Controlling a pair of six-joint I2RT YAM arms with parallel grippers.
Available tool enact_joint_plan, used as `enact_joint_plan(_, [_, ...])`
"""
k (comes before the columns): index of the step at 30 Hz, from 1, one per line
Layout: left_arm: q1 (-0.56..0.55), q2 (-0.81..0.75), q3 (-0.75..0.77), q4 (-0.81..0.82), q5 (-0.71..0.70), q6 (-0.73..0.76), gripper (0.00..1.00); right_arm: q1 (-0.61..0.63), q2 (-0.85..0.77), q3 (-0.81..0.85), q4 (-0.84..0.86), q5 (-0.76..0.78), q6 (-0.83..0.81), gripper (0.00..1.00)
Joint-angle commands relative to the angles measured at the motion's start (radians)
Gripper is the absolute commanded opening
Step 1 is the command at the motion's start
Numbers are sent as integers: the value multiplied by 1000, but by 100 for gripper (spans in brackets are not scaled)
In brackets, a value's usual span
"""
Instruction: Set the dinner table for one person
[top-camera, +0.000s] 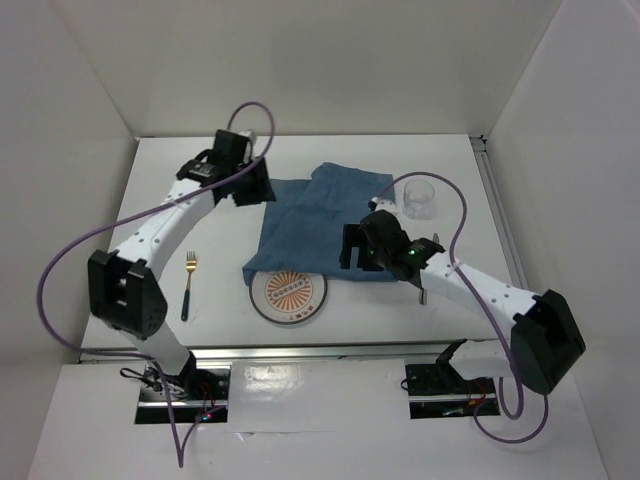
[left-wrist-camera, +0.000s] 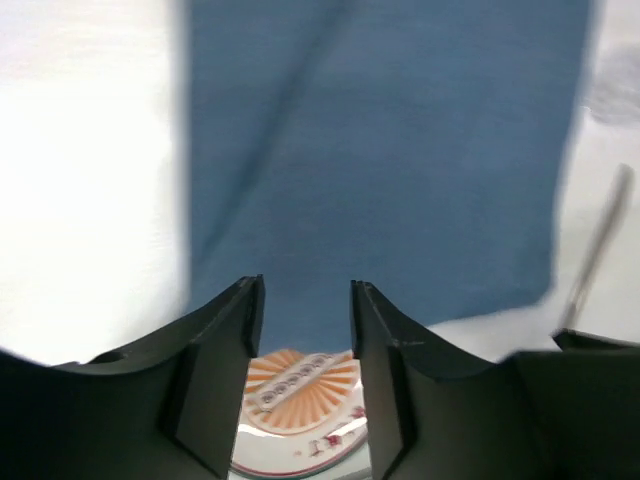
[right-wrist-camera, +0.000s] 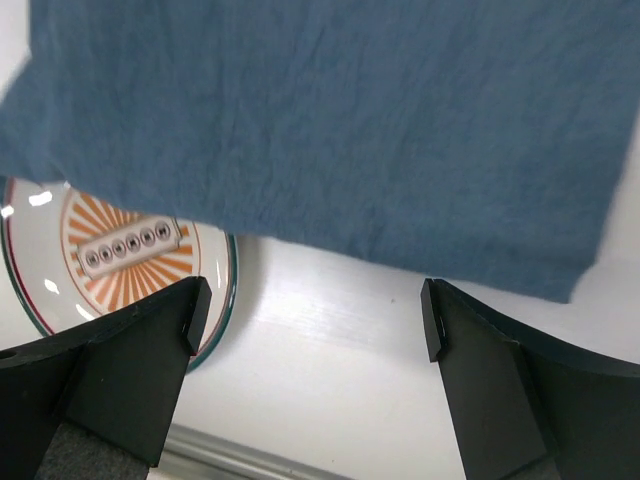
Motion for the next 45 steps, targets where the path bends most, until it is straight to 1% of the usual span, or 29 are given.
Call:
enact_joint_plan(1, [93,-139,-222,-51,-64,-81,58,-4,54,55,28,-102,21,100])
enact_joint_plan(3, [127,-208,-318,-51,-54,-109,65,-4,54,55,37,-102,46,100])
enact_joint_plan(4, [152,-242,-401,-39,-54,-109,67,-4,54,45,48,-102,60,100])
enact_joint_plan(5, [163,-304,-439,-30,-54,-125,70,-13,42,33,48,-93,84,100])
enact_joint_plan(6, [178,-332,-478,-14,-31,-125,70,-13,42,33,48,-79,97,100])
enact_joint_plan(7, [198,-355,-515,4,-3,-125,72,-13,27,33,48,-66,112,96])
enact_joint_plan(8, [235,-371,-583,48,35,-113,73,-13,18,21,23,-40,180,91])
enact_joint_plan(9, [253,-380,-613,65,116,-112,73,-24,2,21,-6,14,236,89])
enact_joint_plan(10, [272,-380,-640,87,150,-112,73,-24,2,21,-58,14,270,89])
enact_joint_plan(11, [298,-380,-697,137,179,-112,73,-38,-10,30,-70,14,284,93])
enact_joint_plan(12, [298,-371,-722,165,222,-112,73,-63,-10,30,-80,-30,293,96])
enact_joint_plan(13, [312,-356,-743,186,233,-112,73,-77,-10,42,-93,-50,304,100])
enact_joint_plan(14, [312,-345,-771,209,247,-112,73,-91,-10,42,-115,-67,319,100])
enact_joint_plan(16, [312,-322,-789,268,261,-103,73,-139,-21,7,-98,-131,357,100])
enact_joint_plan(17, [321,-299,-799,280,273,-103,72,-157,-33,-16,-72,-153,382,100])
enact_joint_plan(18, [321,-288,-799,303,282,-103,72,-203,-50,-81,-43,-220,413,100])
enact_joint_plan(20, [321,-277,-811,321,282,-123,72,-248,-83,-151,49,-288,442,100])
enact_joint_plan(21, [321,-286,-811,343,295,-135,72,-261,-99,-212,81,-311,463,100])
enact_joint_plan(23, [321,-287,-838,384,316,-151,72,-274,-140,-257,156,-331,502,100])
enact_joint_plan(26, [321,-271,-848,411,328,-160,71,-323,-151,-307,195,-364,534,100])
enact_joint_plan(29, [321,-221,-848,429,339,-169,65,-352,-151,-329,195,-354,580,100])
enact_joint_plan(31, [321,-199,-848,429,330,-180,59,-361,-151,-359,207,-343,600,100])
enact_joint_plan(33, [321,-199,-839,429,319,-180,47,-361,-138,-369,230,-334,627,100])
enact_joint_plan(36, [321,-199,-828,420,307,-180,42,-361,-114,-378,245,-325,653,97])
enact_joint_plan(38, [321,-199,-828,420,307,-180,41,-361,-101,-390,255,-305,666,93])
enact_joint_plan(41, [321,-199,-819,420,307,-180,34,-361,-101,-412,298,-259,666,85])
enact_joint_plan(42, [321,-199,-819,411,307,-180,27,-361,-101,-412,298,-245,666,82])
enact_joint_plan(44, [321,-190,-819,411,307,-180,18,-361,-88,-412,308,-225,666,80])
enact_joint_plan(45, [321,-190,-810,411,307,-180,5,-361,-73,-403,308,-225,657,78])
